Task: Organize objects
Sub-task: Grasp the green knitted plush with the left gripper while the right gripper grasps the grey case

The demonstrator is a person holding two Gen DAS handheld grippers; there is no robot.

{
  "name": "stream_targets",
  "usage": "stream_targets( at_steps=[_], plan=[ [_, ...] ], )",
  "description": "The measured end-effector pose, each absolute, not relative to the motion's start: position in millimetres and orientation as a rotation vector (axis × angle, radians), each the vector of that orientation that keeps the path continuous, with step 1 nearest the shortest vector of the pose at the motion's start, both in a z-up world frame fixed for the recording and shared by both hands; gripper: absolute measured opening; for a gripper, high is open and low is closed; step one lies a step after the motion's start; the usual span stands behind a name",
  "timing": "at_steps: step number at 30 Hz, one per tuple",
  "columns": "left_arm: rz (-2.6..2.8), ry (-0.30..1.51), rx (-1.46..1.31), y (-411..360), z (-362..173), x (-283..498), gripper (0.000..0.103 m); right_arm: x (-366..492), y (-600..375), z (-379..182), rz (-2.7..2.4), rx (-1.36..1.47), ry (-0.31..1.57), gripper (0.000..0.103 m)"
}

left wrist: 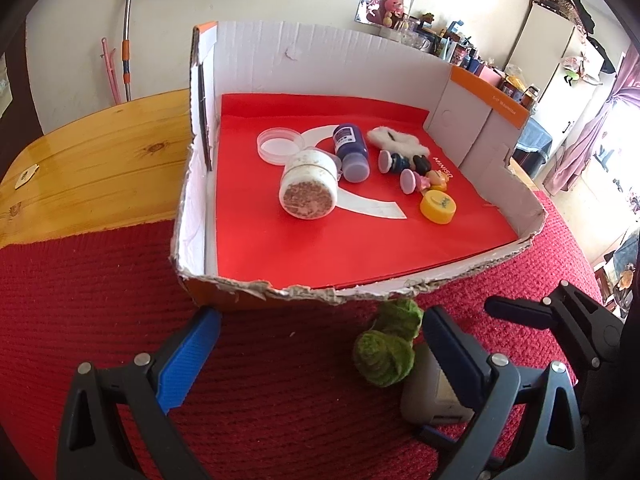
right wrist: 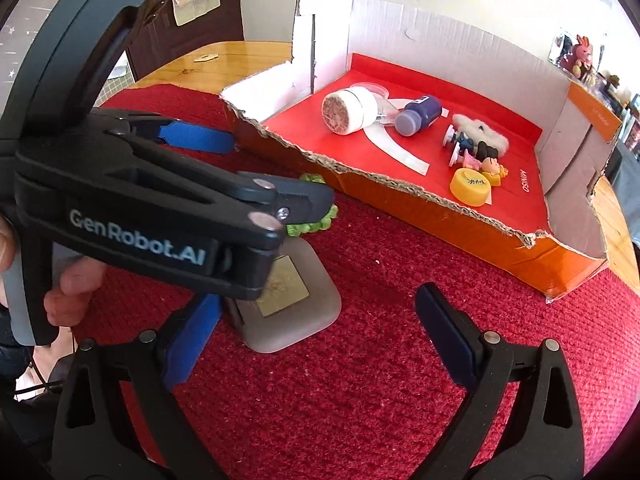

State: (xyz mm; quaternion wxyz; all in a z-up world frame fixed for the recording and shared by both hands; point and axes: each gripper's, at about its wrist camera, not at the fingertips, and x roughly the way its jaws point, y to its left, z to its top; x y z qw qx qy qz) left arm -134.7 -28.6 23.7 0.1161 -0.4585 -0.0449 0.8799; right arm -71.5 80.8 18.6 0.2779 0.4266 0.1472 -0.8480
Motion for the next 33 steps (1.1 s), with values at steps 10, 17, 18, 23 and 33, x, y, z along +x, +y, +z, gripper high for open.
stream_targets(
  at_steps=[10,17,18,23,33],
  plan=[
    [2.549,-0.084,-1.325,-21.2,20.8,-129.9,0.094,-90.0,124.1,22.3,-2.414,1.202,0.358,0.097],
    [2.518,-0.019,-1.305,-11.3,21.7,-124.4,0.073,-93.4,120.4,22.3,-2.371,1.181,0.348,0.073],
    [2.507,-0.017,-1.301,-10.0,22.3,-123.8,0.067,-93.8,119.1,22.0,-2.361,1.18,0.345,0.065],
    [2.454,0.001,-1.289,-1.2,22.5,-119.9,0.04,-94.5,117.2,21.2,-2.336,1.178,0.332,0.055],
    [2.443,0.02,-1.276,3.8,20.8,-114.4,0.027,-91.4,120.6,22.6,-2.329,1.189,0.311,0.054]
  ],
)
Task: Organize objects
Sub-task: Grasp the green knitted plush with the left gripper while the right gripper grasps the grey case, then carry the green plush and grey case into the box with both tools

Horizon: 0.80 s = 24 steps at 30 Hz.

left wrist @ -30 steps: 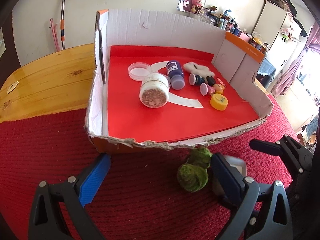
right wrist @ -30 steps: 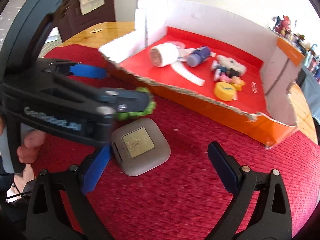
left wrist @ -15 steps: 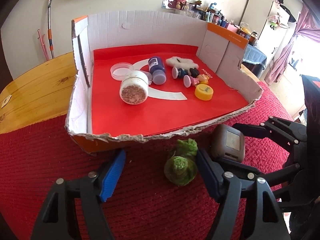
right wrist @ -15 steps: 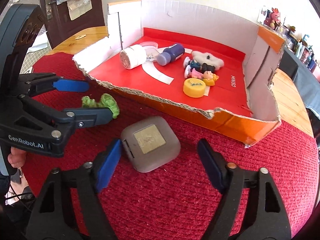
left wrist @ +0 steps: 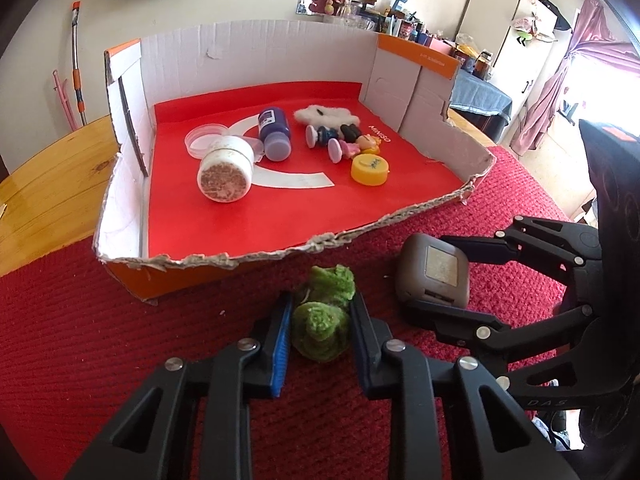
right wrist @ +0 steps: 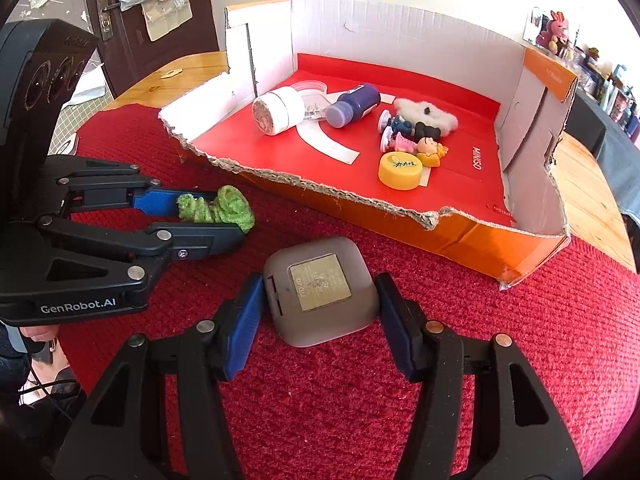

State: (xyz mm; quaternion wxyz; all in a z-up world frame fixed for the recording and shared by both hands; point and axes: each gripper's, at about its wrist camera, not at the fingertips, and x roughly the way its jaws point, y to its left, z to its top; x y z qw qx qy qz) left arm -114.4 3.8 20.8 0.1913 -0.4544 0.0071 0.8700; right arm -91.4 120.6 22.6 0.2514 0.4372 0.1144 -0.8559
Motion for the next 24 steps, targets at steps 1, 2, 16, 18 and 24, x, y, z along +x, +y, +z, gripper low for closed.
stream_targets(
  at_steps=[1,2,16,18,24],
  plan=[
    [2.444,0.019,-1.279,3.5,21.0,-114.2,0.027,-90.2,121.3,23.6,-2.33,1.189,0.307,0.054],
    [2.446,0.02,-1.28,3.6,21.5,-113.8,0.027,-89.6,121.8,24.1,-2.33,1.187,0.3,0.054],
    [2.463,0.003,-1.227,-1.2,42.7,-99.6,0.027,-81.1,118.8,37.5,-2.322,1.148,0.288,0.054],
    [2.465,0.002,-1.208,-1.6,48.5,-97.4,0.027,-80.0,119.3,40.9,-2.315,1.14,0.276,0.054],
    [2.488,0.002,-1.152,-3.6,65.8,-94.4,0.027,-75.7,119.6,57.8,-2.3,1.096,0.246,0.054]
  ],
)
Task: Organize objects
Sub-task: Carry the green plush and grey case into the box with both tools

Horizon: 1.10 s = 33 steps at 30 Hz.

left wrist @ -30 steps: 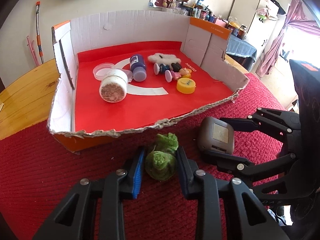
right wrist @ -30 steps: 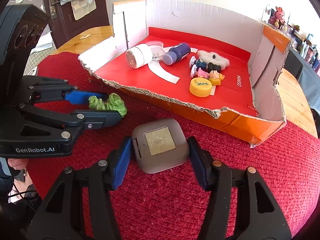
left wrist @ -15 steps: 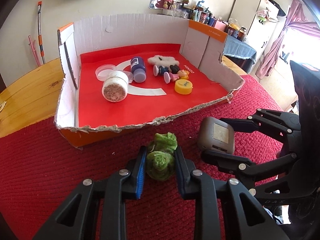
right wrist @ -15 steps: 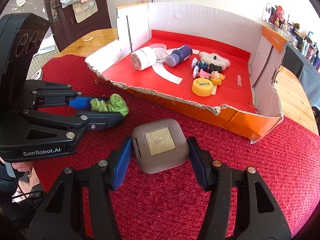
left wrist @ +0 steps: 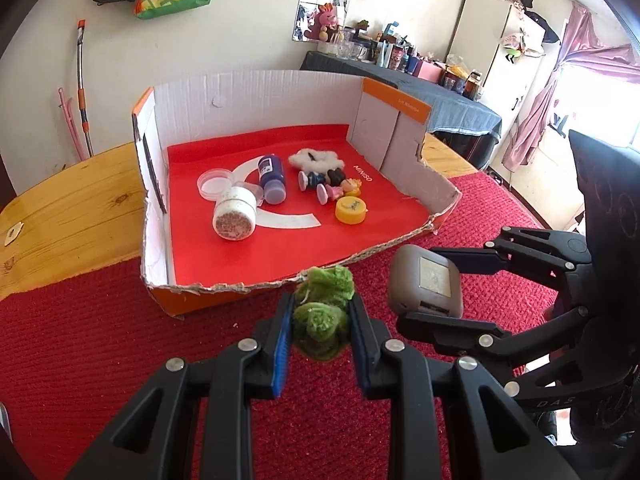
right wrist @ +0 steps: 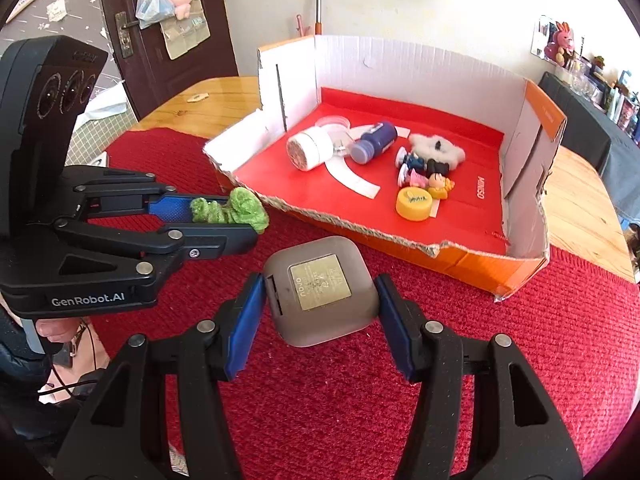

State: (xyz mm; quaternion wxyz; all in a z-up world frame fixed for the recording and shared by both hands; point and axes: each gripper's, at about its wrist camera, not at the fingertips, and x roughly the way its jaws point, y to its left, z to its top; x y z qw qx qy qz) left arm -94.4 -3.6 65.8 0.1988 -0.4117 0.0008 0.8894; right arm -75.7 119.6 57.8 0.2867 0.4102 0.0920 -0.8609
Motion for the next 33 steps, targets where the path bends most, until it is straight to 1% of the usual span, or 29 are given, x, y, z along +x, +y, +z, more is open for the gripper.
stream_targets(
  at_steps=[8,16,21,26,33],
  plan=[
    [2.536,0.017,-1.129,-8.8,82.0,-112.0,0.027,-82.5,122.0,82.0,-2.307,1.043,0.235,0.054],
    [2.542,0.047,-1.179,-8.6,86.2,-141.3,0.027,-114.8,127.7,93.5,-2.273,1.087,0.196,0.054],
    [2.502,0.092,-1.25,-4.1,79.5,-159.8,0.027,-136.7,125.4,87.5,-2.252,1.145,0.196,0.054],
    [2.461,0.098,-1.311,-4.0,70.0,-173.3,0.027,-153.2,123.3,74.3,-2.21,1.207,0.167,0.054],
    [2.397,0.125,-1.38,-1.7,53.5,-182.0,0.027,-165.1,118.4,63.6,-2.167,1.257,0.172,0.054]
  ],
)
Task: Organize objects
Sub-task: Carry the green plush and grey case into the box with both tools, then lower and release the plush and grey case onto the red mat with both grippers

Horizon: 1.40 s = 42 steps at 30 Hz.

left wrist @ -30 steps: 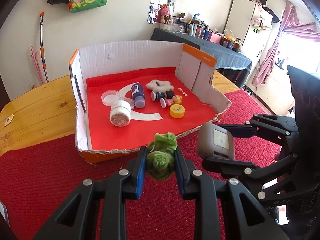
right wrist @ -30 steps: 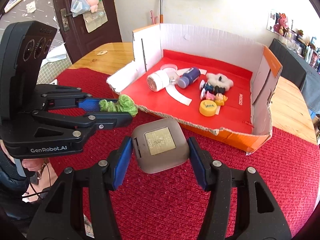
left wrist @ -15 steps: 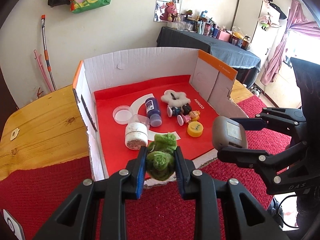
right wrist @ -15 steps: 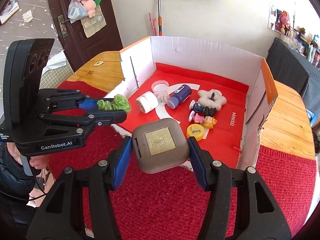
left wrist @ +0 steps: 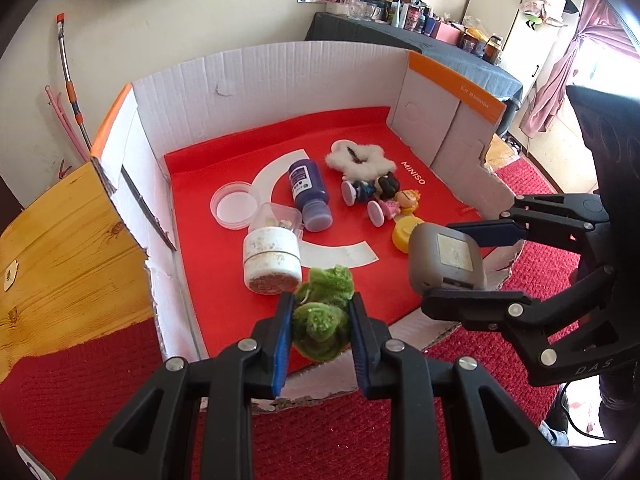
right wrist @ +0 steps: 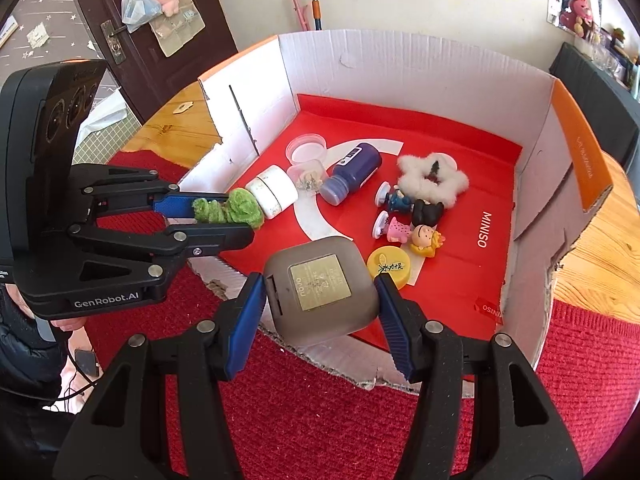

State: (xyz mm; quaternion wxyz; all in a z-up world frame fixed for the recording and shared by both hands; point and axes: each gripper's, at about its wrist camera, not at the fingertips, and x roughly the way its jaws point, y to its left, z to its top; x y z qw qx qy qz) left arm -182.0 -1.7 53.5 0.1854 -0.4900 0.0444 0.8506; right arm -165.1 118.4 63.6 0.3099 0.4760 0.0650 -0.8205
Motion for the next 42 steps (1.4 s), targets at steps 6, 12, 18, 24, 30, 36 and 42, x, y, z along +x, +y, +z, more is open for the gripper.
stream_targets(
  at_steps=[6,12,18,24,30,36,42],
  plan=[
    [2.37,0.141,-1.421,-0.8,43.0,-186.7,0.027,-176.0,117.3,52.7,-2.116,1.312,0.137,0.054],
    [2.369,0.142,-1.439,-2.8,37.5,-190.8,0.027,-184.5,116.7,43.2,-2.081,1.371,0.121,0.054],
    [2.389,0.129,-1.439,-3.5,35.4,-195.6,0.027,-191.1,122.6,40.0,-2.105,1.406,0.118,0.054],
    [2.439,0.141,-1.42,-1.5,33.3,-198.3,0.027,-192.8,127.3,41.8,-2.212,1.375,0.194,0.054],
    [2.487,0.099,-1.397,-4.8,29.7,-204.7,0.028,-196.5,131.7,40.2,-2.292,1.357,0.245,0.054],
    [2.517,0.109,-1.382,-3.3,27.9,-206.0,0.029,-198.4,133.9,39.4,-2.304,1.345,0.246,0.054],
    [2.534,0.122,-1.371,-2.9,27.7,-203.7,0.03,-200.0,137.6,40.1,-2.304,1.34,0.239,0.055]
  ],
)
